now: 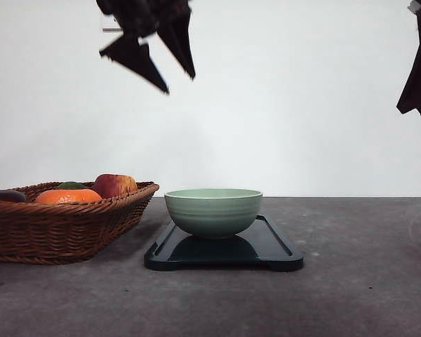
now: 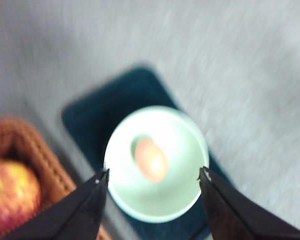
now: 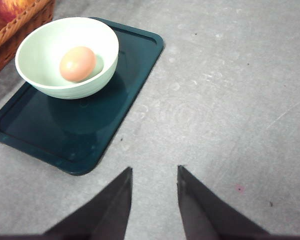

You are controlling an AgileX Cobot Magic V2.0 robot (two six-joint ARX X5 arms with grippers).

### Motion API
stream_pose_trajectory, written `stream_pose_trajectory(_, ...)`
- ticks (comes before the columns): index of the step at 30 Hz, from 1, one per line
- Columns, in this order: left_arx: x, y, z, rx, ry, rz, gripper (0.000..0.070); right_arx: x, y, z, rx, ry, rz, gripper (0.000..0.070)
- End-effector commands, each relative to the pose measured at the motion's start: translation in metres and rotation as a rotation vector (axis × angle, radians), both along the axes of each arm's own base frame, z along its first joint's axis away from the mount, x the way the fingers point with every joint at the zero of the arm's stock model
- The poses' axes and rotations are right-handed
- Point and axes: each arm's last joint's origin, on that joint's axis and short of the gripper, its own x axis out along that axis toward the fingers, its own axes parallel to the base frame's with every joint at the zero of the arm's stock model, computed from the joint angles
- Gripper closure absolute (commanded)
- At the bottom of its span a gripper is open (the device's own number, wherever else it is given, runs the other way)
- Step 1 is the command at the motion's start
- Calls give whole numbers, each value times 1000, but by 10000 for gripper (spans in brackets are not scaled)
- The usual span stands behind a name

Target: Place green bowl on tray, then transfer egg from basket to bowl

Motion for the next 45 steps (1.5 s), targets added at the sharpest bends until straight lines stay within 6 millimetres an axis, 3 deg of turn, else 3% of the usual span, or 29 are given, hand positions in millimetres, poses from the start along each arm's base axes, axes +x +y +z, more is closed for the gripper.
stream_pose_trajectory(1, -5, -1, -11, -22, -16, 19, 361, 1, 1, 1, -4, -7, 9, 524)
stream_pose_trajectory(13, -107, 51, -75, -100, -119, 175, 361, 1, 2, 0, 10, -1, 32, 524)
stream_pose_trajectory(19, -158, 77, -95, -106, -146, 235, 361, 1, 2, 1, -2, -7, 54, 524)
stream_pose_trajectory(23, -181, 89, -105, -135, -153, 274, 361, 0, 3, 0, -12, -12, 80, 524)
stream_pose_trajectory(28, -198, 98, -114, -150, -169, 329, 361, 0, 5, 0, 16, 1, 145, 524)
stream_pose_trajectory(37, -202, 100, -111, -168, -175, 337, 377, -2, 7, 0, 60, 17, 232, 525)
stream_pose_trajectory(39, -202, 100, -111, -169, -175, 332, 592, -2, 7, 0, 61, 18, 232, 669)
stream_pose_trajectory(40, -202, 100, -111, -170, -172, 329, 654, -2, 7, 0, 61, 17, 232, 680)
stream_pose_trajectory(42, -202, 100, -111, -171, -170, 328, 700, -2, 7, 0, 68, 22, 244, 684)
stream_pose_trajectory(45, -202, 100, -112, -169, -167, 326, 700, -2, 8, 0, 70, 22, 249, 684)
